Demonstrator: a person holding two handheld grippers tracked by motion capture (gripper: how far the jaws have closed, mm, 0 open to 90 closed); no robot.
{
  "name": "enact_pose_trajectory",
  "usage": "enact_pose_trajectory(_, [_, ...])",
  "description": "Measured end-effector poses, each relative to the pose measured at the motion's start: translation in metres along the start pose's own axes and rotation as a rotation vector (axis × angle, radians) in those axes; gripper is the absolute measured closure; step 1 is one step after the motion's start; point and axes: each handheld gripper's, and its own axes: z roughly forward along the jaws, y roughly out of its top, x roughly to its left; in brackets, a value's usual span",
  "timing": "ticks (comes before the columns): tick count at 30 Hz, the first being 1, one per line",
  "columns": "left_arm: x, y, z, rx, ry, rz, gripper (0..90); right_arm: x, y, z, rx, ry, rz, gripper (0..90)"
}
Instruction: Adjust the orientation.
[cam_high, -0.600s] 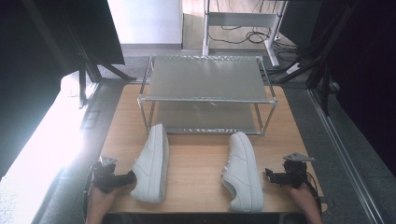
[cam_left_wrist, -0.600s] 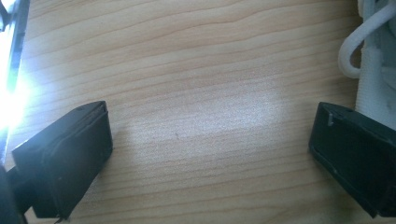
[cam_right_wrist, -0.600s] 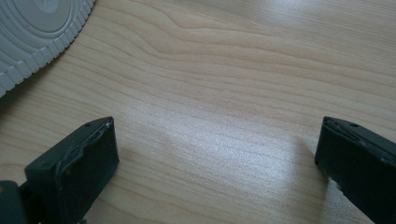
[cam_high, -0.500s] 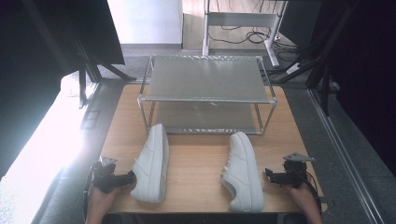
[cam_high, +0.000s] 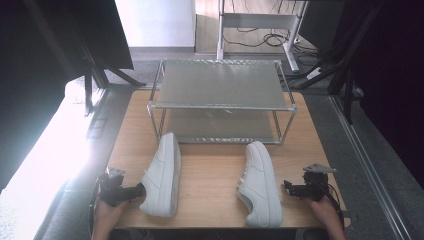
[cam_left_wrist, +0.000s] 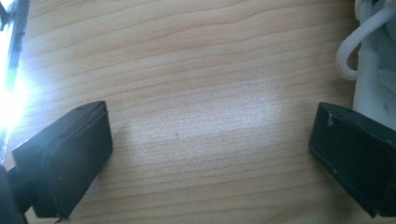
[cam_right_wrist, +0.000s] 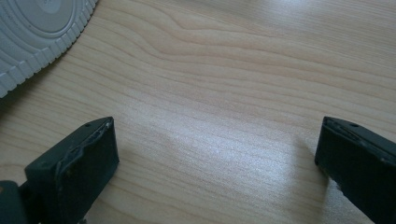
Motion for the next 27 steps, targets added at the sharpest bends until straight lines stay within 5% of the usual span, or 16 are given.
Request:
enact_pose_trajectory(16, [0.006,0.001,-0.003,-0.025,-0.057,-0.058,0.0,0.0,0.0,0.0,-0.002,0.005,-0.004,0.0])
enact_pose_trajectory(27, [0.003,0.004,-0.015,-0.116,-0.057,-0.025,0.0,-0.001,0.001,0.001,-0.001,0.012,-0.007,0.0])
